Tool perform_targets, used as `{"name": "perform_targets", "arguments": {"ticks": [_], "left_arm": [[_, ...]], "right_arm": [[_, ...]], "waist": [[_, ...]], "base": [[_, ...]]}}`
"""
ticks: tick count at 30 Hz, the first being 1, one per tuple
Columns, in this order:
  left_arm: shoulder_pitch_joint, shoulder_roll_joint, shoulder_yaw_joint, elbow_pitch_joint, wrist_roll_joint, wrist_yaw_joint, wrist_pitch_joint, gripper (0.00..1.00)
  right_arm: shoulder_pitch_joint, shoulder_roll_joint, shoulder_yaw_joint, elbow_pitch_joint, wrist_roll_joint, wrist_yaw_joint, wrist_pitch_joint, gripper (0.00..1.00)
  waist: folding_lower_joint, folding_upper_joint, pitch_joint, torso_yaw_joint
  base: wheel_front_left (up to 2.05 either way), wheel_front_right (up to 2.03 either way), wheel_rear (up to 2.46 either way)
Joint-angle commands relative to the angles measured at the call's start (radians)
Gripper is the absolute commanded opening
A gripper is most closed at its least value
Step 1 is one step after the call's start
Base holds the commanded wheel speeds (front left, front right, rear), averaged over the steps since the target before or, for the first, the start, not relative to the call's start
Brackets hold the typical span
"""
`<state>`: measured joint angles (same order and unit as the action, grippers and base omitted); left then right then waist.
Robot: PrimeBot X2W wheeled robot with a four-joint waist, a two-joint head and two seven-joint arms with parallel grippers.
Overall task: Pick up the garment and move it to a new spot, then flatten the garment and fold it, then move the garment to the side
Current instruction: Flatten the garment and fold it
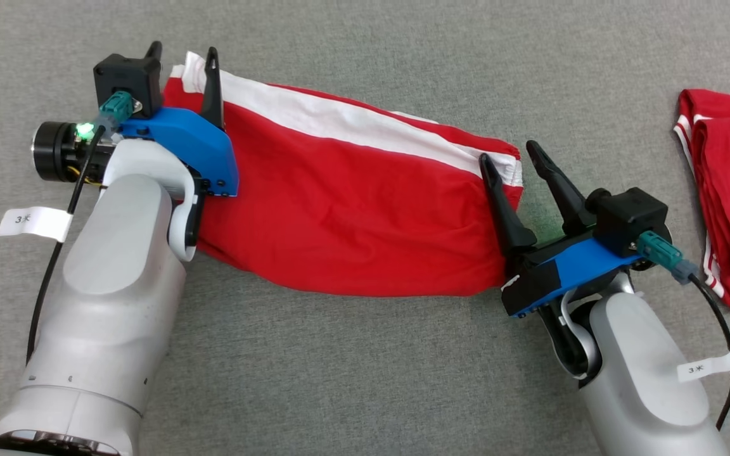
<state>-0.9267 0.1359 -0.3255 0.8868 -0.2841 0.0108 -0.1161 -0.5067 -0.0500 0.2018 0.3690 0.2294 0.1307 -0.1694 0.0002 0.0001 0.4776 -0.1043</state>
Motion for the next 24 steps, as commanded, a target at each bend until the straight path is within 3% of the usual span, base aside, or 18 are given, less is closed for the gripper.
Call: {"name": "perform_targets", "arguments": {"ticks": [1,8,17,24], "left_arm": [[-0.003,-0.003,0.000,0.001,-0.009,-0.010,-0.007,1.00],[0.082,0.011,0.011,-0.022,-0.048,-0.028,0.020,1.00],[0.253,0.018,0.019,-0.125,-0.123,-0.051,0.157,1.00],[0.327,0.043,0.016,-0.202,-0.150,-0.023,0.294,1.00]], "right_arm": [[0.017,-0.001,-0.008,-0.013,-0.010,0.000,-0.002,1.00],[0.074,-0.001,-0.056,-0.102,-0.057,0.000,0.019,1.00],[0.194,-0.001,-0.134,-0.289,-0.100,0.000,0.109,1.00],[0.245,-0.001,-0.173,-0.395,-0.096,0.000,0.157,1.00]], "waist": [[-0.0002,-0.0001,-0.009,0.006],[-0.0002,-0.0001,-0.062,0.032],[-0.0002,-0.0001,-0.111,0.056],[-0.0002,-0.0001,-0.102,0.040]], "base": [[0.00,0.00,0.00],[0.00,0.00,0.00],[0.00,0.00,0.00],[0.00,0.00,0.00]]}}
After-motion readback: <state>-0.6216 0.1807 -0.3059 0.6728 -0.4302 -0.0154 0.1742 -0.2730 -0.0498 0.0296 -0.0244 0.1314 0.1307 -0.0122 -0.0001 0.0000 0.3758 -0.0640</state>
